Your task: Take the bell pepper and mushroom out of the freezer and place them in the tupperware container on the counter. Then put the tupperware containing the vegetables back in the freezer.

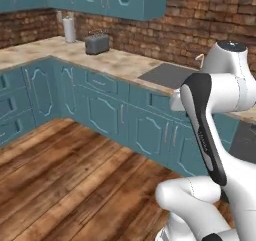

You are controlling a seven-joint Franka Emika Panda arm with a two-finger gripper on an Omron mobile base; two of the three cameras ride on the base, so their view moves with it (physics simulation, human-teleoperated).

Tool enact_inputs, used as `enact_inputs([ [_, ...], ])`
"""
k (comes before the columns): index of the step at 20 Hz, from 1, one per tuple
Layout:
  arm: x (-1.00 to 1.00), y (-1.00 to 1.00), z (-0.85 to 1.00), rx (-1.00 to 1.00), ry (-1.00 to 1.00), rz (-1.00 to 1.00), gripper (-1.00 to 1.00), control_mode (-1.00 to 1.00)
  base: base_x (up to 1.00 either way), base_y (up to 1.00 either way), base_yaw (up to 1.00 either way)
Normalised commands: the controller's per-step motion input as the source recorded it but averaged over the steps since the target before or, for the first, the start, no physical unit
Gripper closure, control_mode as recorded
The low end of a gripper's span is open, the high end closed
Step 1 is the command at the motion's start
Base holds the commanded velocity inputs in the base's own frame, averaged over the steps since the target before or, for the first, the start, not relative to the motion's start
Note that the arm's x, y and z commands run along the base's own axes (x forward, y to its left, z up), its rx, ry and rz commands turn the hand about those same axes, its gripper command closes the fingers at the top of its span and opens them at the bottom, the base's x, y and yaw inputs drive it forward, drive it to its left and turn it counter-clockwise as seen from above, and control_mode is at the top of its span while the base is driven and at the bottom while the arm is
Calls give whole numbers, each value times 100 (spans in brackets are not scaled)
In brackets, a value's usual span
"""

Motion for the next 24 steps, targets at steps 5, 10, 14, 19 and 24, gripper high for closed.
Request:
enact_inputs([
  [5,0,0,0,0,0,0,100,100,57,0,-63],
  [10,0,0,0,0,0,0,100,100,74,0,-58],
  [14,0,0,0,0,0,0,100,100,89,0,-52],
  [19,0,0,0,0,0,0,100,100,84,0,-52],
  [24,0,0,0,0,0,0,100,100,79,0,-54],
])
